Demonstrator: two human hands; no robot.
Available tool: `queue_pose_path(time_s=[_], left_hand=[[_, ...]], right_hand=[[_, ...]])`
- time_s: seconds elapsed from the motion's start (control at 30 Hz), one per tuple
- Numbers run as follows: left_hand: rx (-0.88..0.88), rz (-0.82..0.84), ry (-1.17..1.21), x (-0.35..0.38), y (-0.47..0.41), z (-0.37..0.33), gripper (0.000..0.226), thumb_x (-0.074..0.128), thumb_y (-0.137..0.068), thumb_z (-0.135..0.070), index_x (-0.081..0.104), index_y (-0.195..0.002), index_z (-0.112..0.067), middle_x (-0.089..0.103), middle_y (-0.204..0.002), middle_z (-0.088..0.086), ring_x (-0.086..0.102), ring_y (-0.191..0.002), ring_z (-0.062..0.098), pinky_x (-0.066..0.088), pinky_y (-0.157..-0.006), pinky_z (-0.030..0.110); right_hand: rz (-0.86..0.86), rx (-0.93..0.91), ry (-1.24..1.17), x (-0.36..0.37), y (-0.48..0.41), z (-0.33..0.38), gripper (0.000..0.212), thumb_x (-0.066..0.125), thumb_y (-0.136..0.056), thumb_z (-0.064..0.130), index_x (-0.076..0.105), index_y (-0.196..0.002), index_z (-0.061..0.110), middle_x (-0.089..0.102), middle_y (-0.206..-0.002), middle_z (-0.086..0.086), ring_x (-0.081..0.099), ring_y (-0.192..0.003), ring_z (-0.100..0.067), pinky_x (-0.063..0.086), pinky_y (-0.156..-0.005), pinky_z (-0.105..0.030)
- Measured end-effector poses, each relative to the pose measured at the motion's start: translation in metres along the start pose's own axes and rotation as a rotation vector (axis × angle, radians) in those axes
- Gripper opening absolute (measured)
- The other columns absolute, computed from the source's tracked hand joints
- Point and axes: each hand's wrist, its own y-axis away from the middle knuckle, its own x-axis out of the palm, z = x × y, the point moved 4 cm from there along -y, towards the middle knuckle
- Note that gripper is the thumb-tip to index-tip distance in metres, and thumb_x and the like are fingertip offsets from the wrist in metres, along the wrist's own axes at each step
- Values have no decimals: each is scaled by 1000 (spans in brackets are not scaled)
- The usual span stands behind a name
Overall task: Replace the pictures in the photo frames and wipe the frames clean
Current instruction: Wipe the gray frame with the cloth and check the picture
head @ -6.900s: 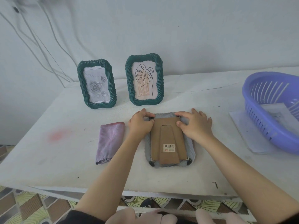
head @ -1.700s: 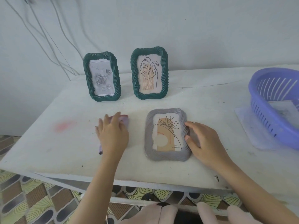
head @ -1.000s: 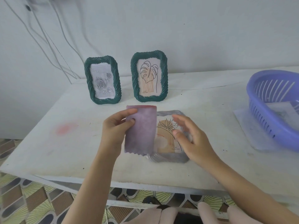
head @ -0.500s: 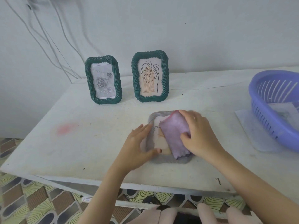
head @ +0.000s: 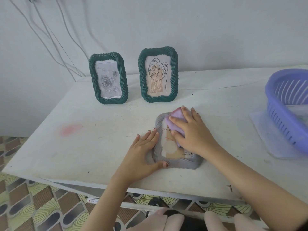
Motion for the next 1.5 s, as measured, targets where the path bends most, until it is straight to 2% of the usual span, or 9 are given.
queue_pose_path(time_s=[0.2,0.4,0.7,0.87,0.97,1.07,1.2,1.3,1.5], left_hand=[[-6,-12,-10,1,0,2,100,38,-62,-86,13,-142,-33,10,-152,-16,4,-142,-1,-3,-115,22],[3,-23,-15,1,0,1,107,35,-60,-88,20,-145,-26,9,-151,-17,5,-141,0,-1,-116,24],[25,-6,-16,-1,1,-1,102,45,-64,-80,17,-146,-26,8,-152,-16,-5,-134,-18,-5,-116,22],[17,-17,-20,0,1,0,102,44,-63,-81,18,-146,-27,10,-153,-15,1,-138,-11,-5,-115,21],[18,-26,-17,1,1,1,101,47,-63,-79,19,-145,-27,12,-152,-15,4,-138,-10,-4,-115,20],[21,-29,-3,1,1,2,100,49,-64,-77,20,-145,-26,12,-152,-15,5,-139,-6,-4,-115,21],[38,-17,-20,0,1,1,99,48,-65,-77,19,-146,-26,12,-153,-13,4,-139,-7,-4,-115,23],[31,-15,-18,0,2,1,99,47,-66,-78,19,-146,-26,12,-154,-13,5,-140,-6,-2,-117,26],[20,-10,-37,0,1,-1,98,45,-66,-76,18,-146,-26,10,-153,-14,4,-140,-6,-2,-117,25]], right_hand=[[39,-175,-165,4,9,12,40,45,-91,37,53,-128,27,26,-153,-1,10,-143,-24,14,-115,-38],[128,-367,-258,-2,62,19,46,33,-88,50,56,-124,35,22,-145,22,-1,-141,3,2,-112,-15],[16,-172,-52,-13,-7,-18,44,38,-90,45,50,-130,29,30,-151,0,23,-140,-26,8,-112,-32],[21,-210,-78,-6,5,6,43,49,-92,30,46,-135,25,22,-154,2,7,-144,-22,-3,-109,-25],[24,-308,-40,-4,45,24,40,46,-91,32,52,-130,24,30,-150,0,15,-142,-22,-5,-111,-25],[60,-275,24,-7,63,25,46,35,-86,40,59,-123,26,44,-143,-3,32,-136,-28,8,-116,-29],[28,-132,23,-12,32,0,64,13,-82,52,45,-134,31,25,-153,-2,16,-142,-27,-3,-115,-35],[-12,-77,44,-11,2,-6,43,36,-93,38,50,-131,26,29,-151,-6,18,-141,-32,5,-115,-39],[51,-310,-109,-6,34,17,55,29,-85,45,55,-127,23,36,-148,4,13,-142,-15,6,-111,-25]])
